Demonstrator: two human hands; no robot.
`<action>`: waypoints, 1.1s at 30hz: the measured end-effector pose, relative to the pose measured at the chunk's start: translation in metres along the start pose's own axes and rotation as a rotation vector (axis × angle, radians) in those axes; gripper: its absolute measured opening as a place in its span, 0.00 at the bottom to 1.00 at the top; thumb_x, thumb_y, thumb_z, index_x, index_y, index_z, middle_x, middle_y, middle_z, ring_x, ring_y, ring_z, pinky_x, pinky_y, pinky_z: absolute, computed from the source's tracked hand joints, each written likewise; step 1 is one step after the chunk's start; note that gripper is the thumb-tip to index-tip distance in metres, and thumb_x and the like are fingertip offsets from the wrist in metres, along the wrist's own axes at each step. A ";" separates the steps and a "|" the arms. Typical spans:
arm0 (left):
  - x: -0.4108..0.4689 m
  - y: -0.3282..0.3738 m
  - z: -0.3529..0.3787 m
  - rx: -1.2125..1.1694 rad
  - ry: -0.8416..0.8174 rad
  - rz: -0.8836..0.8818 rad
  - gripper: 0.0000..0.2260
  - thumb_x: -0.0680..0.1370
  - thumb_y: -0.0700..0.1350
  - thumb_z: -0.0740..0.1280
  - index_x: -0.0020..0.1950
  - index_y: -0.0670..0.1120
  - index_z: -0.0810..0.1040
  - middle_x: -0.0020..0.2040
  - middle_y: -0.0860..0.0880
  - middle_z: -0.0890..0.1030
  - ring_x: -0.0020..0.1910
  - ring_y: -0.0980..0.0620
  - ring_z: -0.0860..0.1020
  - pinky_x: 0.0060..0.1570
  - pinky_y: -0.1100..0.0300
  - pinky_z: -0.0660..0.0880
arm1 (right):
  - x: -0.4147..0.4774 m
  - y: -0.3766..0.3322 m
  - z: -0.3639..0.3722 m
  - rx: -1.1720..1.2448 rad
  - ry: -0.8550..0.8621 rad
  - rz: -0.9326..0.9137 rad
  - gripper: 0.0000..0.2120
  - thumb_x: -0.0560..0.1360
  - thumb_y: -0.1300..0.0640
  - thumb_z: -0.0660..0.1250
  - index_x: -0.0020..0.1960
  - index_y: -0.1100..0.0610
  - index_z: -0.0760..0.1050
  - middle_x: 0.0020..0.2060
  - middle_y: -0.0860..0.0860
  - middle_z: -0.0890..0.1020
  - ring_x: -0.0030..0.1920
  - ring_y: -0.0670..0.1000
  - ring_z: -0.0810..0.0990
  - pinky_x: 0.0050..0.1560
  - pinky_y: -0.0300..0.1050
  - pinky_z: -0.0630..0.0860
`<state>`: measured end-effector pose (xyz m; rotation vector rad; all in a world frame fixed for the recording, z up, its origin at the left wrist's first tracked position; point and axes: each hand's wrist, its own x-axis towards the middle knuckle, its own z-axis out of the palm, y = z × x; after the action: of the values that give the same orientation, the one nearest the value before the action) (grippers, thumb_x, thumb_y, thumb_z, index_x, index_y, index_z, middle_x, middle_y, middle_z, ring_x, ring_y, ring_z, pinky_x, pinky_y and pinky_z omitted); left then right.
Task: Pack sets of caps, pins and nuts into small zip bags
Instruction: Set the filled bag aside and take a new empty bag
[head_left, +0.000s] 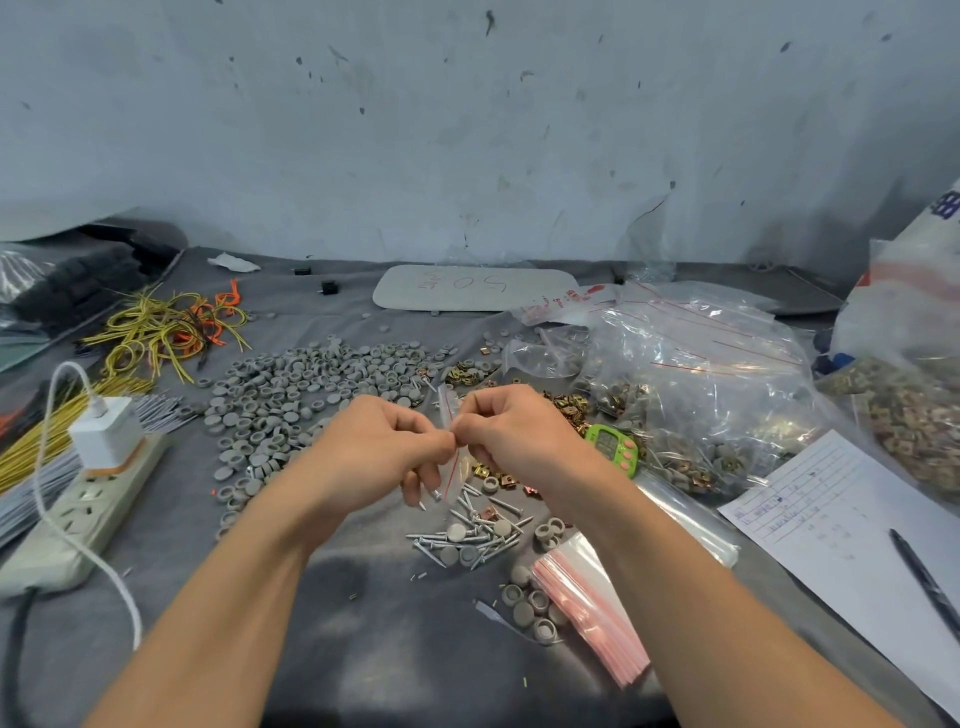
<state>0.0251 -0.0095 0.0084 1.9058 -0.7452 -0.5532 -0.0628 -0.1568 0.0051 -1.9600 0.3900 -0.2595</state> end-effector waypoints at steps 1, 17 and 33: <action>0.000 0.002 0.002 0.001 0.009 -0.006 0.12 0.74 0.40 0.72 0.30 0.45 0.81 0.29 0.43 0.82 0.24 0.53 0.74 0.24 0.70 0.67 | -0.001 0.000 0.001 -0.003 0.007 0.005 0.09 0.77 0.60 0.70 0.38 0.62 0.78 0.24 0.48 0.74 0.25 0.47 0.66 0.31 0.43 0.64; 0.010 0.006 0.020 0.676 0.720 0.024 0.09 0.73 0.52 0.71 0.35 0.51 0.80 0.32 0.52 0.80 0.35 0.48 0.77 0.35 0.58 0.69 | -0.003 0.006 0.004 -0.512 0.370 -0.073 0.09 0.77 0.52 0.71 0.39 0.50 0.75 0.33 0.46 0.80 0.38 0.50 0.80 0.40 0.42 0.71; 0.004 0.010 0.029 0.402 0.351 0.296 0.10 0.72 0.47 0.77 0.32 0.51 0.80 0.26 0.60 0.78 0.24 0.61 0.73 0.27 0.68 0.66 | 0.021 0.007 0.014 0.792 0.082 0.280 0.12 0.79 0.73 0.61 0.52 0.66 0.83 0.26 0.53 0.76 0.21 0.45 0.68 0.32 0.43 0.71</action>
<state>0.0066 -0.0334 0.0050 2.1261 -0.9300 0.1279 -0.0396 -0.1556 -0.0064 -1.1074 0.5138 -0.2615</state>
